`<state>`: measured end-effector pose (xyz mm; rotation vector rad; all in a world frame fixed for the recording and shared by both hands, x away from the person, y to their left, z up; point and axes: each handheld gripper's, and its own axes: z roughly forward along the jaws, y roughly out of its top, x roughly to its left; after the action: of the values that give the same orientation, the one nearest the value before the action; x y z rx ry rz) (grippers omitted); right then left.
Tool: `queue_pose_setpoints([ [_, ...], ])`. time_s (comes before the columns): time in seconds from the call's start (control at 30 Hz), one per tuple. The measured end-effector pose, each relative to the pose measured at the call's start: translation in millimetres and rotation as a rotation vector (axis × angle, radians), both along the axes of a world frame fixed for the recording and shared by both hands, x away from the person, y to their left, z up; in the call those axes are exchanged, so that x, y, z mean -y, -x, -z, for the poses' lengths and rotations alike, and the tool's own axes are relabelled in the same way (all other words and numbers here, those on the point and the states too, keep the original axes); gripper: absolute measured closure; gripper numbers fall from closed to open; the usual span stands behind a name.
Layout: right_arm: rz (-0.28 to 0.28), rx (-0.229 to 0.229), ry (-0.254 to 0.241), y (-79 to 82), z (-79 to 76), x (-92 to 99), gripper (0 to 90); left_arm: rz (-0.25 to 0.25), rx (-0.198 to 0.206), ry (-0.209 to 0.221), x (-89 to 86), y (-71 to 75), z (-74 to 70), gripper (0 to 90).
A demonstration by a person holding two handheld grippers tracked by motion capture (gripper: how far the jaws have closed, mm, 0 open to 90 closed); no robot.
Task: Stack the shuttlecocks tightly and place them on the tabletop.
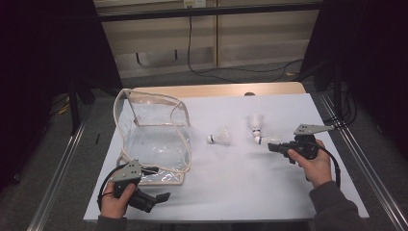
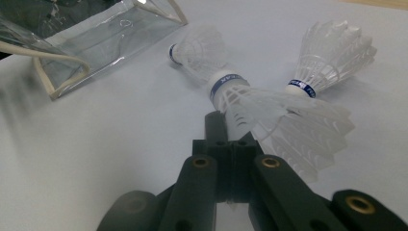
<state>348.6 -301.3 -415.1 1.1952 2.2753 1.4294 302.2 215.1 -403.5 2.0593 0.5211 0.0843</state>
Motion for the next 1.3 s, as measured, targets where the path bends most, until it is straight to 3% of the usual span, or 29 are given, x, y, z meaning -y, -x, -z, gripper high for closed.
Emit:
queue_pose_setpoints([
  [1.3,-0.004,-0.003,0.058,-30.7,-2.9,-21.6,90.0,0.001,0.001,-0.001,-0.2,-0.2,0.0,3.6],
])
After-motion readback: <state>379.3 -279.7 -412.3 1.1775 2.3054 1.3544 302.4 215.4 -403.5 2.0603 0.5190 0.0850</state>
